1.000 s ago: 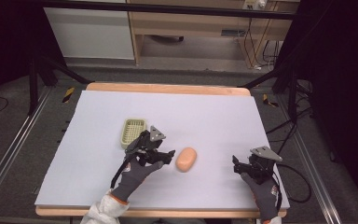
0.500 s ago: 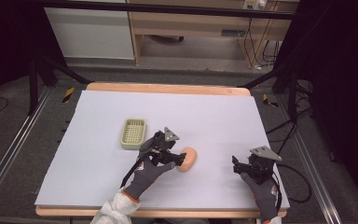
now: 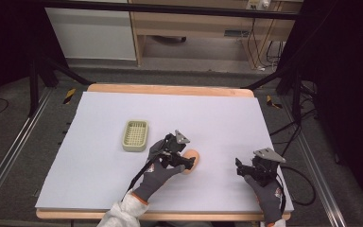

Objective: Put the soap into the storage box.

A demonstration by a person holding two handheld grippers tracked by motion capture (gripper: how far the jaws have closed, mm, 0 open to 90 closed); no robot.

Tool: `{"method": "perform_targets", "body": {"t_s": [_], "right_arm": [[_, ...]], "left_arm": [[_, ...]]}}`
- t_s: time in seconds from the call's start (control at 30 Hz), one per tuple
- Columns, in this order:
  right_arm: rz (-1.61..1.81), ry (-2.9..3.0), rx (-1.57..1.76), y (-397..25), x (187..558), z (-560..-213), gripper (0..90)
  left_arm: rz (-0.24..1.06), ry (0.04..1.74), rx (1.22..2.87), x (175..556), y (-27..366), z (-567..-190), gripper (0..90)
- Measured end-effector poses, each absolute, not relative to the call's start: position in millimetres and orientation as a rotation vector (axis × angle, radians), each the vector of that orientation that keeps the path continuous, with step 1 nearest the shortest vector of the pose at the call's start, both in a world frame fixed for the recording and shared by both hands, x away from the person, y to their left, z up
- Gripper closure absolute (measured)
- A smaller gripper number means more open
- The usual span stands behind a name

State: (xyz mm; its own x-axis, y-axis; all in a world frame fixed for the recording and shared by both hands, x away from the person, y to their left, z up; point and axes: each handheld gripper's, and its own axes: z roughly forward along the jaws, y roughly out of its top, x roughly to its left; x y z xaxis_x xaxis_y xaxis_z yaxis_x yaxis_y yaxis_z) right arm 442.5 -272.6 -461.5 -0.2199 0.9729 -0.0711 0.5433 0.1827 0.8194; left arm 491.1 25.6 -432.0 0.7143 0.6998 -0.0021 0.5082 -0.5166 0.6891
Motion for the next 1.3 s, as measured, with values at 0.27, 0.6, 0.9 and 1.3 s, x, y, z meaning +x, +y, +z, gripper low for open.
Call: {"method": "perform_targets", "body": {"t_s": [0.27,0.6,0.9,1.3], "right_arm": [[0.902,1.857,1.424,-273,443,-462,7.8],[0.9,1.865,1.424,-273,443,-462,7.8],[0.897,1.87,1.429,-273,444,-462,7.8],[0.886,1.878,1.438,-273,445,-464,7.8]], "left_arm": [[0.345,0.919,2.257,493,16,-439,20.1],[0.345,0.923,2.308,495,4,-451,18.1],[0.337,0.946,2.349,498,0,-463,18.0],[0.328,0.965,2.375,501,-3,-469,21.0]]}}
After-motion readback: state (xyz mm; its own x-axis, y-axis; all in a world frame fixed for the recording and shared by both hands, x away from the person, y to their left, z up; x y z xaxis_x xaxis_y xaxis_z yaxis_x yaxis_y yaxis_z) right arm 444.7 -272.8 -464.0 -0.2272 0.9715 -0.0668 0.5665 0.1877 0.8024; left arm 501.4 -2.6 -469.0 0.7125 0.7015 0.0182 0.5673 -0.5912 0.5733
